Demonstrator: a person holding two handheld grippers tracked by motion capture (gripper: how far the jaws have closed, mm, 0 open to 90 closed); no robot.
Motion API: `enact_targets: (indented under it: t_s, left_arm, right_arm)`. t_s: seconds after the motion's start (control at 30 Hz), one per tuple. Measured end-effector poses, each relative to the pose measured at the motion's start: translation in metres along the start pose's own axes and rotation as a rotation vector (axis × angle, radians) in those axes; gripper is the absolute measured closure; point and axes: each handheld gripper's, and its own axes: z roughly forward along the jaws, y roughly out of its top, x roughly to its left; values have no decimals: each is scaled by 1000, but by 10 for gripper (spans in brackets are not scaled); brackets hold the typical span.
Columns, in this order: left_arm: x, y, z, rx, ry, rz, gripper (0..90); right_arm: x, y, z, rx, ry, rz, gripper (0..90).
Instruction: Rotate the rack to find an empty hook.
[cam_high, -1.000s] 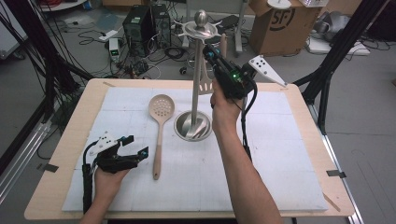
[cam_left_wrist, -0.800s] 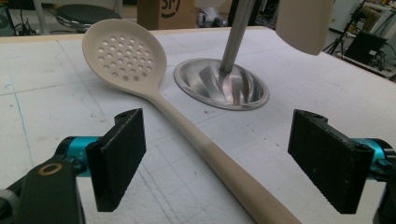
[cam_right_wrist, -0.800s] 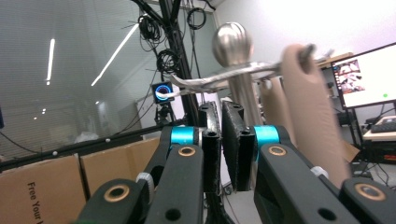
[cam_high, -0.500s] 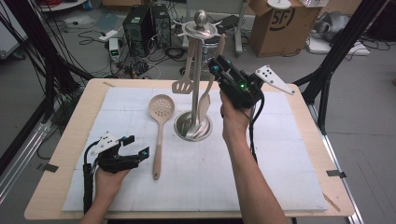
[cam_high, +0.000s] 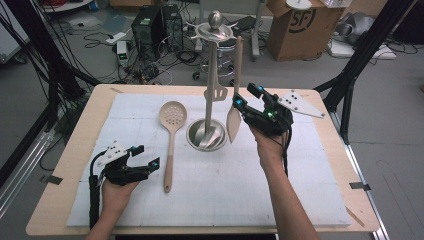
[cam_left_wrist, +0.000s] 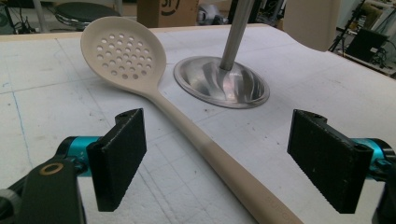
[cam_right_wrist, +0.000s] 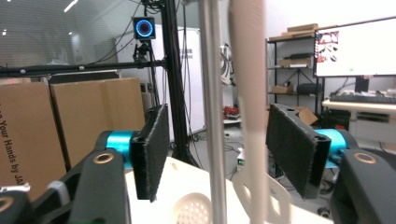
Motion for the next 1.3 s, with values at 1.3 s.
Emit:
enact_targets:
  t_s: [1.3]
  left_arm:
    - [0,0,1,-6,-16,-13,213]
  right_arm:
    - [-35,-92,-88,206,-178,102,188]
